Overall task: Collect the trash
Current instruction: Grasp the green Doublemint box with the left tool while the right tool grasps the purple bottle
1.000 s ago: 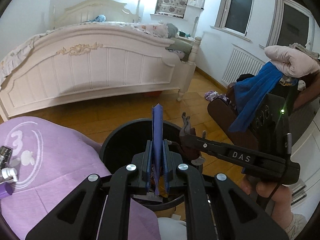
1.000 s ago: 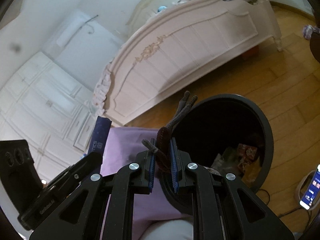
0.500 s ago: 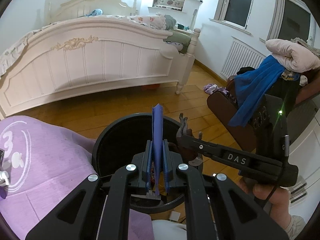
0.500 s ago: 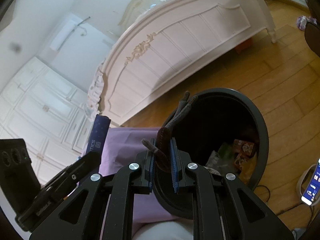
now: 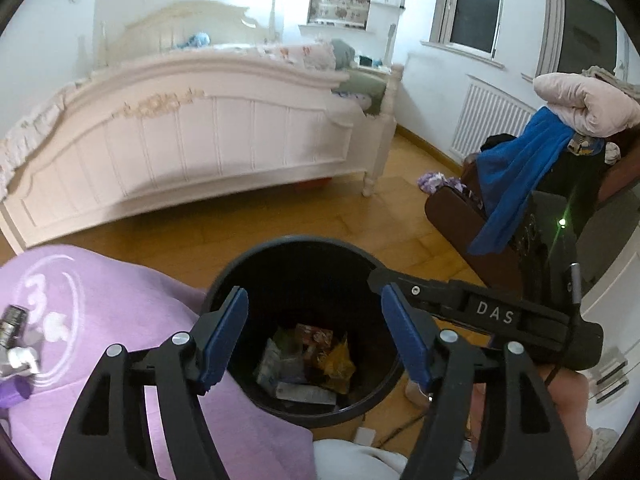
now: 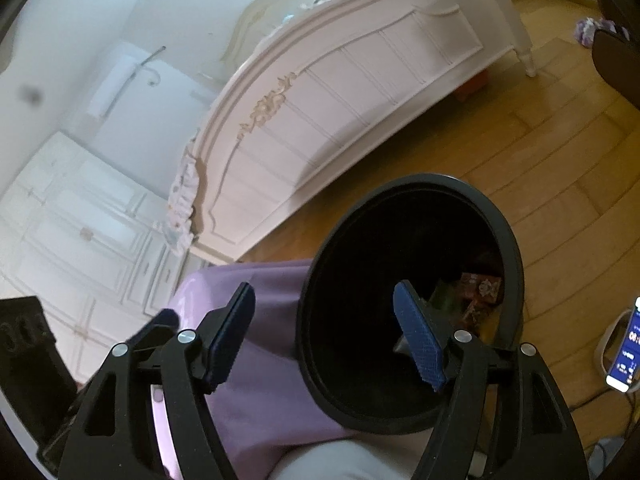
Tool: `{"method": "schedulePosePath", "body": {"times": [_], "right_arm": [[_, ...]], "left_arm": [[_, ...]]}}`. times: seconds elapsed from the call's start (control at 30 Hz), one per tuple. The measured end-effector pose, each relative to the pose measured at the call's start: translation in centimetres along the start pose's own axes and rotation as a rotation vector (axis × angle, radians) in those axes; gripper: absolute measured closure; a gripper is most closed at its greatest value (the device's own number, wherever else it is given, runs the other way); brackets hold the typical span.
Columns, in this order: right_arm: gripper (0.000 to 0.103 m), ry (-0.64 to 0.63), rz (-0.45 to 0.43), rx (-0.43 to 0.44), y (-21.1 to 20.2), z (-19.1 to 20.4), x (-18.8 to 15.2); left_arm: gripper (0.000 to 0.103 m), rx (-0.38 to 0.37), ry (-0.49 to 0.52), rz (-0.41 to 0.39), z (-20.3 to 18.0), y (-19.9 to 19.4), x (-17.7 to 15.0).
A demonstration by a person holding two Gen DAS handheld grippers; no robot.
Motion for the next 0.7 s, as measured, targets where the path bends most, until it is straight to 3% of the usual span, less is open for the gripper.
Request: {"method": "schedulePosePath", "body": {"times": [0.17, 0.33, 0.7], "right_arm": [[0.031, -0.033, 0.007, 0.031, -0.4, 1.9, -0.4], [0.031, -0.077, 0.026, 0.064, -0.3, 4.6, -1.1], [0.031, -0.199, 0.098, 0.111, 1.1, 11.4, -4.3]], "left_arm": [[0.026, 0.064, 0.007, -0.049, 0.9, -2.9, 0.3], [0.025, 0.127, -0.01, -0.089, 2.9, -6.1, 0.0], [0.018, 0.267, -0.113, -0.14, 10.4, -12.4, -1.6]]}}
Point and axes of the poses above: each gripper's, at about its wrist camera, not at the fingertips, and y roughly the way its jaws point, z to its left, x to its top, the point moved 4 cm from there along y, roughly the way its jaws point, and after that the axes turned 11 degrees about -z, right-handed, at the moved point
